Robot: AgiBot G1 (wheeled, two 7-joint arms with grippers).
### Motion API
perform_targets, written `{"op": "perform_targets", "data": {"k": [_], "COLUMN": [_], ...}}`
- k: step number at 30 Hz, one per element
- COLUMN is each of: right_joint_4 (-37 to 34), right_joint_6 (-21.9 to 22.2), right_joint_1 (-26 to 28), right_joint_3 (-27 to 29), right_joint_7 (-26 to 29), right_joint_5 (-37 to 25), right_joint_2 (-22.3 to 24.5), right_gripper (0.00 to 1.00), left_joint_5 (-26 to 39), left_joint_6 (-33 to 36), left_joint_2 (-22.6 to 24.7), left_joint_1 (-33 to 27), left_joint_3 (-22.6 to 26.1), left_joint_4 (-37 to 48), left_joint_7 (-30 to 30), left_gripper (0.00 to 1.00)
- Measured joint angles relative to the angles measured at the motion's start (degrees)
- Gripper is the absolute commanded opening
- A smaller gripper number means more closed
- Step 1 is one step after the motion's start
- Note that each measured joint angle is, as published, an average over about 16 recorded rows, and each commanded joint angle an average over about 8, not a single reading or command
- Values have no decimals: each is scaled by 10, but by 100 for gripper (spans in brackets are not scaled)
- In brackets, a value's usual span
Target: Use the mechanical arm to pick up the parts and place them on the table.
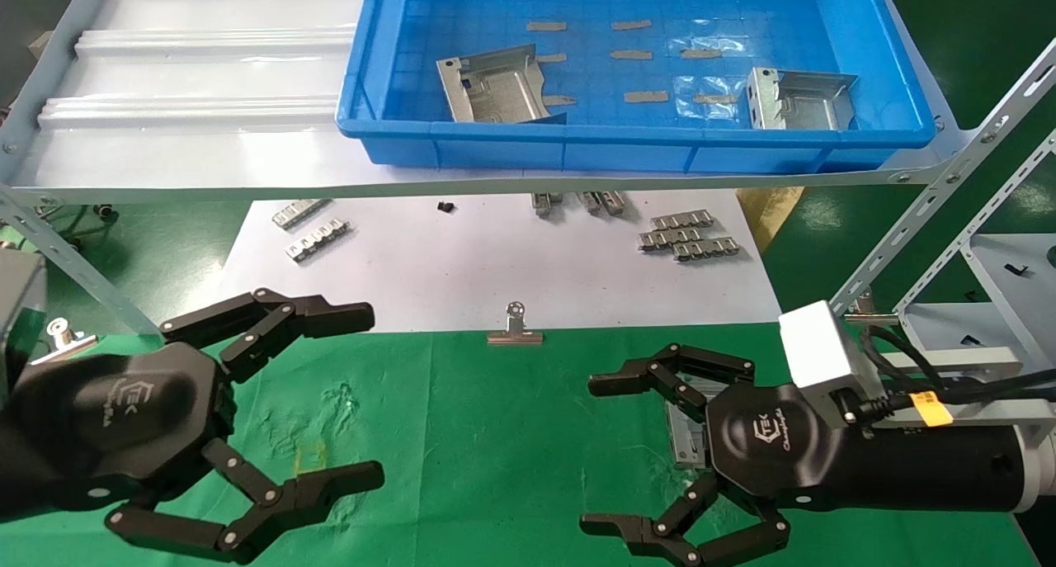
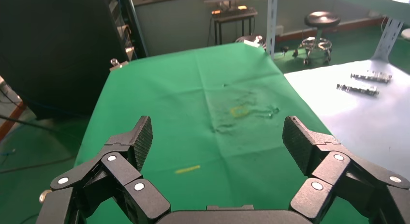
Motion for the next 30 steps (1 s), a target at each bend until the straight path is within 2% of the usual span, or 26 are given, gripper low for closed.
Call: {"op": "perform_targets", "data": {"k": [20, 30], "right_joint_4": [146, 198], "right_joint_6": [16, 21], "right_joint_1": [-125, -170], "right_joint_3": [213, 290], "right_joint_7": [89, 120], "right_joint_5": [0, 1], "right_joint_2": [33, 45], "right_gripper": [100, 100], "left_joint_5": [0, 0], "left_joint_6": [0, 0], "left_joint_2": [0, 0], "left_joint_1": [0, 0], "left_joint_3": [0, 0], "left_joint_4": [0, 0], "left_joint_7": [0, 0], "left_gripper": [100, 100]}}
